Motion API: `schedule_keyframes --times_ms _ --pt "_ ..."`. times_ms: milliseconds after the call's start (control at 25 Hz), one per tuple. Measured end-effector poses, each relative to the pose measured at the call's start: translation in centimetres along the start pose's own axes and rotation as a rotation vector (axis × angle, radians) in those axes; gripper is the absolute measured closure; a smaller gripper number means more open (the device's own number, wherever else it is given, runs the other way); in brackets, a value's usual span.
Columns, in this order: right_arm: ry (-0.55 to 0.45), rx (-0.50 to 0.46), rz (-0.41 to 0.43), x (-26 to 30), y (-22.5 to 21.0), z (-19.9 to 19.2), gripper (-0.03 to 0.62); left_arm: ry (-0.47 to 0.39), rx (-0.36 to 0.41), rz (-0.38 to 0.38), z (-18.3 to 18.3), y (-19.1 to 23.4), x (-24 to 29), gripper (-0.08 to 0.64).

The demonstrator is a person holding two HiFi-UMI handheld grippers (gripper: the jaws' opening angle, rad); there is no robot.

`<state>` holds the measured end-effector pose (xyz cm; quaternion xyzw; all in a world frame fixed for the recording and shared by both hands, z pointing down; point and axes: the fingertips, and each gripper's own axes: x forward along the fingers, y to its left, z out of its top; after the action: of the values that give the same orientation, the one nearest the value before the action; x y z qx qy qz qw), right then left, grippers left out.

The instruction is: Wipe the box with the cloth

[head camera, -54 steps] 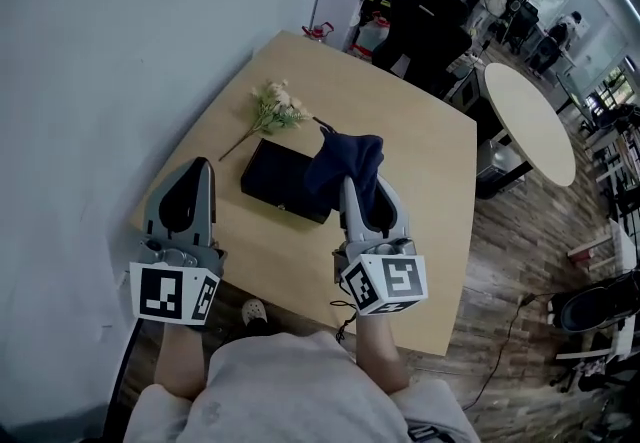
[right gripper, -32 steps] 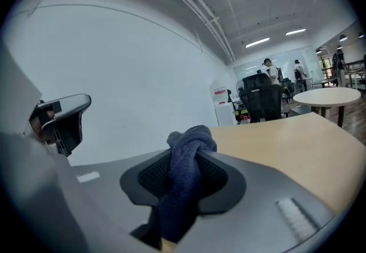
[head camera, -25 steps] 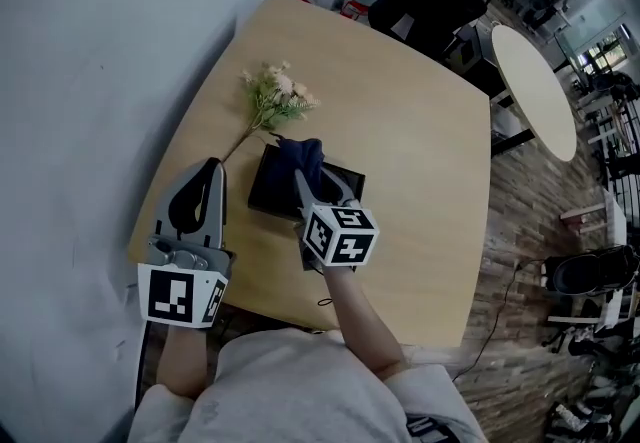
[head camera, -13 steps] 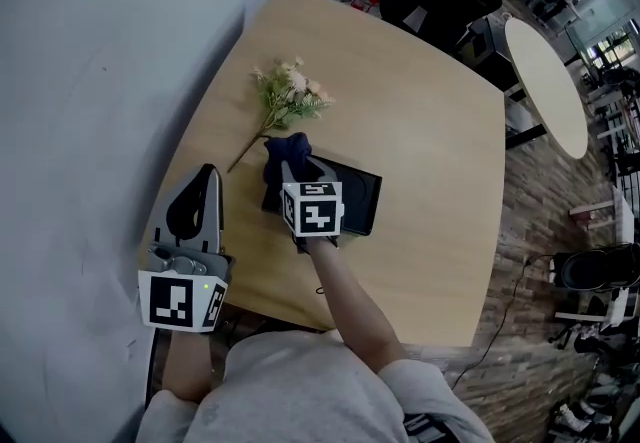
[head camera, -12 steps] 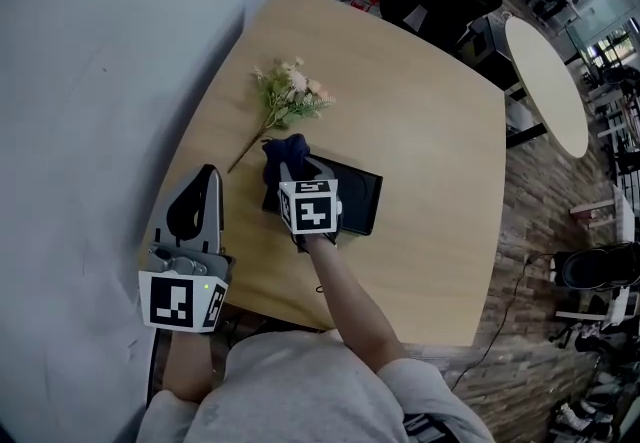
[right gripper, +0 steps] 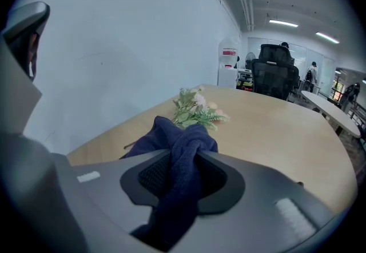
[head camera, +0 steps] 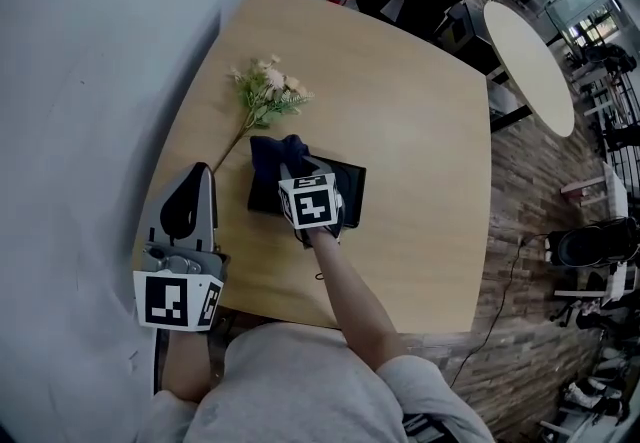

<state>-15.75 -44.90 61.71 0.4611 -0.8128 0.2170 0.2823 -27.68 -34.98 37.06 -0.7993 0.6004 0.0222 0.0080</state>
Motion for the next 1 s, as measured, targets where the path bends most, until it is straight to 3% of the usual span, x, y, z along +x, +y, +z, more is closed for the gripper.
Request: schedule_keyframes --times_ms 520,720,1000 --pt "0.004 0.079 -0.088 -3.5 -6.1 -2.7 0.471 -0.013 -0.011 -0.062 0.3 -3.2 1.4 0.552" --pt "0.04 -0.029 -0.148 -4.5 -7.3 -3.6 0.476 -0.019 -0.016 -0.081 0.4 -4.1 1.7 0.552" --pt "0.083 -0.048 -0.199 -6.3 -9.2 -4.7 0.476 -0.026 -0.026 -0.097 0.7 -4.7 1.9 0.552"
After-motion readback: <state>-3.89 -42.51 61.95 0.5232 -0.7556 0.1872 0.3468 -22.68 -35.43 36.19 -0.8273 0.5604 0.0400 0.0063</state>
